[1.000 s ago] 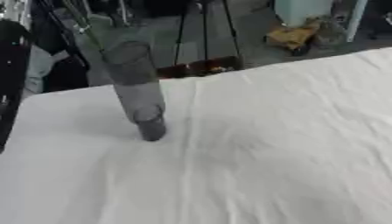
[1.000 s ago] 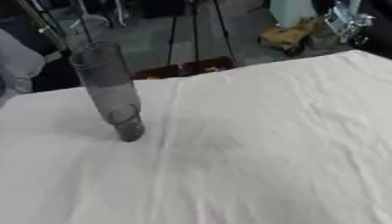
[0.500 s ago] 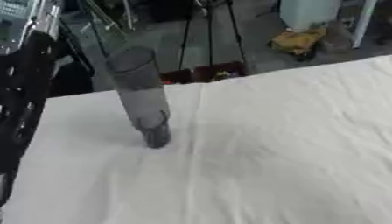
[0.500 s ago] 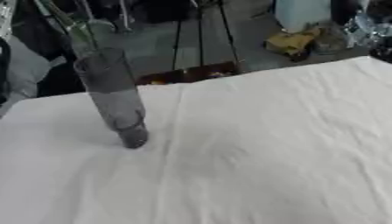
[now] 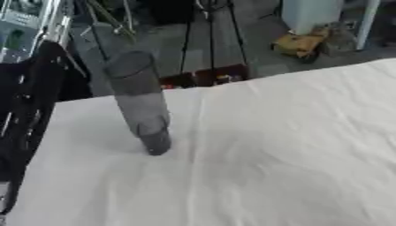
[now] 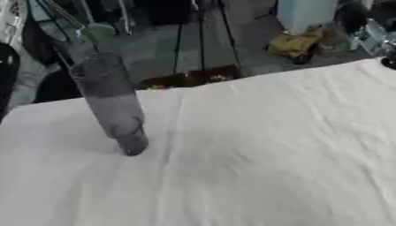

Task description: Arrange flowers into the vase.

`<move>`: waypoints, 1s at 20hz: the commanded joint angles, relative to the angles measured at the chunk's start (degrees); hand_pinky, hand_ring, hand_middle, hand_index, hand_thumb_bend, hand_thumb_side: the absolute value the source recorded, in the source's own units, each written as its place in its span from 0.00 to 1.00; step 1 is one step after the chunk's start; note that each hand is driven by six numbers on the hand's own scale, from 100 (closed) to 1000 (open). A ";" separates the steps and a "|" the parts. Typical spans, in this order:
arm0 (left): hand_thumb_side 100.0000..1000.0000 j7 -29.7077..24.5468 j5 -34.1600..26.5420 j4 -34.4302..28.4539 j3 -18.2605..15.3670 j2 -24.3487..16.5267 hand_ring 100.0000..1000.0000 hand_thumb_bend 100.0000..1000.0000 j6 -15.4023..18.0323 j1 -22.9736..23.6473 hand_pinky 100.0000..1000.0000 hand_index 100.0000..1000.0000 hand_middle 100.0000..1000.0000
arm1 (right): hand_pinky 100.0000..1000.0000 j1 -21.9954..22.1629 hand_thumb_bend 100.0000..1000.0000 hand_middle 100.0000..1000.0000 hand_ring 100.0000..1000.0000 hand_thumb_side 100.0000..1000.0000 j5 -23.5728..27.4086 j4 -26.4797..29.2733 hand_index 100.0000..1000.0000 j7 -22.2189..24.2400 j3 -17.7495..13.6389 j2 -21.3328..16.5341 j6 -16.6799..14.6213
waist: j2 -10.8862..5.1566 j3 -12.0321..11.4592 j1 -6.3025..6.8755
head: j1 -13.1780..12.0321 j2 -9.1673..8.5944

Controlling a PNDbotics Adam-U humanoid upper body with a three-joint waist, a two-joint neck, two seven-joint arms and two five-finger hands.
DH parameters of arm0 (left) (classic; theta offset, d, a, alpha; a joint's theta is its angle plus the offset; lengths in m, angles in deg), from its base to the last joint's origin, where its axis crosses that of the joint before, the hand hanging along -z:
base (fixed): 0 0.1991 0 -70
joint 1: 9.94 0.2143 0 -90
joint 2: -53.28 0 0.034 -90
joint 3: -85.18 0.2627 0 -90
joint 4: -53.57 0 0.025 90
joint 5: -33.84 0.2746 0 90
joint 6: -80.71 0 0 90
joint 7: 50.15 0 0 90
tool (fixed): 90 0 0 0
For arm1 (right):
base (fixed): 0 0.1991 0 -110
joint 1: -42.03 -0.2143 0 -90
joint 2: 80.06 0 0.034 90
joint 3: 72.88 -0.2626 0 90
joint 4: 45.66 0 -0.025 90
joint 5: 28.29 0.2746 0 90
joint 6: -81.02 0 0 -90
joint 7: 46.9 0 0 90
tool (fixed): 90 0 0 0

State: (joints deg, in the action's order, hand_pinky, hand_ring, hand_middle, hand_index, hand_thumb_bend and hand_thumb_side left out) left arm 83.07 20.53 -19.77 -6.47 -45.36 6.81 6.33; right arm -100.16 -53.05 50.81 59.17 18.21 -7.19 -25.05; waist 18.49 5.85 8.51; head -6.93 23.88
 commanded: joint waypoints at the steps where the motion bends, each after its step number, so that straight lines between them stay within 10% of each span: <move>1: 0.53 -0.41 1.72 0.38 -0.37 -1.03 0.00 0.00 0.97 -1.70 0.00 0.00 0.00 | 0.81 -1.71 0.07 0.86 0.91 1.00 0.28 0.78 0.85 -0.28 -0.48 -1.57 0.07 | -0.80 0.13 -0.11 | -0.33 -1.39; 20: 0.51 0.75 4.50 3.19 -0.18 -2.03 0.00 0.00 -2.53 -0.36 0.00 0.00 0.00 | 0.81 -2.61 0.16 0.86 0.91 1.00 -0.40 -0.25 0.85 -0.15 -0.26 -0.81 -0.40 | -0.28 0.62 0.63 | -0.55 -1.09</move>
State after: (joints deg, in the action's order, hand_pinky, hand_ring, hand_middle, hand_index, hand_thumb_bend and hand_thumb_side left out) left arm 83.80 24.60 -16.05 -6.46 -45.37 4.56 6.96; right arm -101.45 -53.37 50.40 59.06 18.23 -7.12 -25.26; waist 19.39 6.62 9.54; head -7.43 23.10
